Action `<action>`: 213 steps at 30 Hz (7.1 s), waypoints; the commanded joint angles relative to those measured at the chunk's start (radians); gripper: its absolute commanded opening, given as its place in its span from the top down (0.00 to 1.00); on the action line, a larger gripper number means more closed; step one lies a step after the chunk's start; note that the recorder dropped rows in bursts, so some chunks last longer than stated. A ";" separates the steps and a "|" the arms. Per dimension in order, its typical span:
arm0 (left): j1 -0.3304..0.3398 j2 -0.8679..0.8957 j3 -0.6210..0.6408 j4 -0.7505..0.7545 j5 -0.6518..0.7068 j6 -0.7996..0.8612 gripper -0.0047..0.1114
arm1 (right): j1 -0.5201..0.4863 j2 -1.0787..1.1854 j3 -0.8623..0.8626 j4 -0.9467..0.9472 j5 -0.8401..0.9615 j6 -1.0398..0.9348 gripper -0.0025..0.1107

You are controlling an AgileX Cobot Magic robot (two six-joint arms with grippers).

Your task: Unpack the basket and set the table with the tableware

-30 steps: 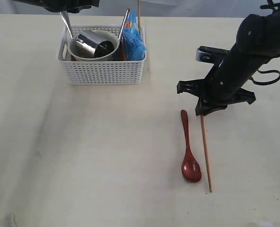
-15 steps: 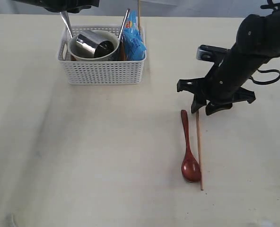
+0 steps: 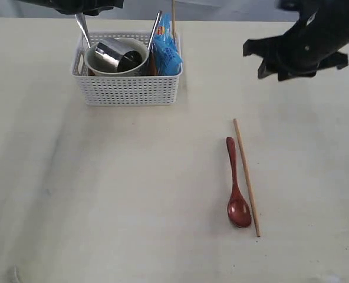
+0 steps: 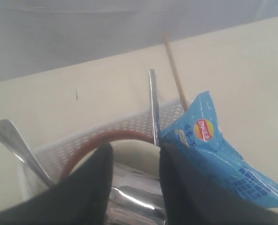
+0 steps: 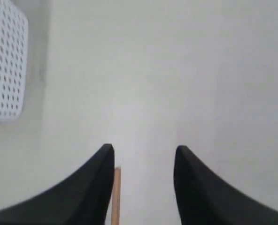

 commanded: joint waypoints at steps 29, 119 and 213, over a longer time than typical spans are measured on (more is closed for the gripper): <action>0.261 0.322 -0.402 -0.081 0.238 -0.147 0.33 | -0.025 0.010 -0.015 -0.004 -0.294 -0.279 0.63; 0.326 0.151 -0.101 -0.892 0.995 0.679 0.96 | 0.384 -0.256 0.105 0.162 -0.377 -0.403 0.63; 0.196 0.383 0.325 -0.767 0.627 0.636 0.96 | 0.545 -0.283 0.101 0.231 -0.432 -0.387 0.42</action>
